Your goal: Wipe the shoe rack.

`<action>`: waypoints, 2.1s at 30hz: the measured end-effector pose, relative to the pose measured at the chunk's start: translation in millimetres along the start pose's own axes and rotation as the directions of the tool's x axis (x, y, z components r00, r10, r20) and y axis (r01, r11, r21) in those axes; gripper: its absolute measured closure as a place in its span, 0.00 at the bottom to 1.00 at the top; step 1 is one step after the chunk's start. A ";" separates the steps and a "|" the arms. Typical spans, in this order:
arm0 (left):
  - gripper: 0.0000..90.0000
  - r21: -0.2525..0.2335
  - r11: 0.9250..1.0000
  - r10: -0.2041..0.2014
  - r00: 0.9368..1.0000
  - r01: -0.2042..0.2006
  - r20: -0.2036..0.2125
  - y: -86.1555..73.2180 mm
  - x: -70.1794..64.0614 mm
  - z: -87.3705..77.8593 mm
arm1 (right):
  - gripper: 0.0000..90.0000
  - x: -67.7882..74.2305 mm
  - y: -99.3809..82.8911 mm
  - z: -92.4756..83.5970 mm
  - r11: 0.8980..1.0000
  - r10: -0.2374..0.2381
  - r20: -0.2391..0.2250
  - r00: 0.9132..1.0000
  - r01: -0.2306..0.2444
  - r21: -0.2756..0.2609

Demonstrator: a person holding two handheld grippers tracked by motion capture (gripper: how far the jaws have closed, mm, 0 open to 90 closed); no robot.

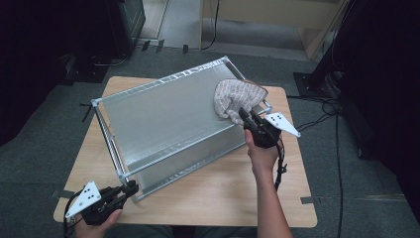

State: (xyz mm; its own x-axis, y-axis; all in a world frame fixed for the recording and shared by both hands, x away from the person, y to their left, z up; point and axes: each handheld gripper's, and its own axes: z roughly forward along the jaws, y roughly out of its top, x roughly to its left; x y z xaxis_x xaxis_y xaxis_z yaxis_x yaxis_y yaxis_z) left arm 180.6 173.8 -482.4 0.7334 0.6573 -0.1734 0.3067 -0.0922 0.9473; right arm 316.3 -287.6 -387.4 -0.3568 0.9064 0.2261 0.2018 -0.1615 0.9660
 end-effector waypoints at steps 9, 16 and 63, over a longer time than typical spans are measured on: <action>0.87 0.006 1.000 0.013 1.000 -0.013 0.018 0.8 -10.3 8.9 | 0.82 59.4 -20.6 -3.5 0.998 -0.067 -0.103 0.992 0.064 -0.030; 0.87 0.008 1.000 0.018 1.000 -0.019 0.018 1.9 -14.4 15.4 | 0.82 114.7 -37.9 -5.0 0.994 -0.107 -0.219 0.970 0.100 -0.042; 0.89 0.030 0.995 0.096 0.995 -0.096 0.025 3.0 -20.2 16.2 | 0.83 -46.1 -67.8 -54.6 0.998 0.016 0.332 0.943 -0.035 0.054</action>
State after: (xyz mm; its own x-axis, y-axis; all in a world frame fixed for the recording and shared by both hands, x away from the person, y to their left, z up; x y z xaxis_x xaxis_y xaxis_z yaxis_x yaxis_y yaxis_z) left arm 176.5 148.2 -480.5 0.7743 0.6266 -0.0887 0.2525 -0.1774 0.9512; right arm 269.2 -339.8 -456.5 -0.0300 0.9820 0.1865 0.2630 -0.1723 0.9493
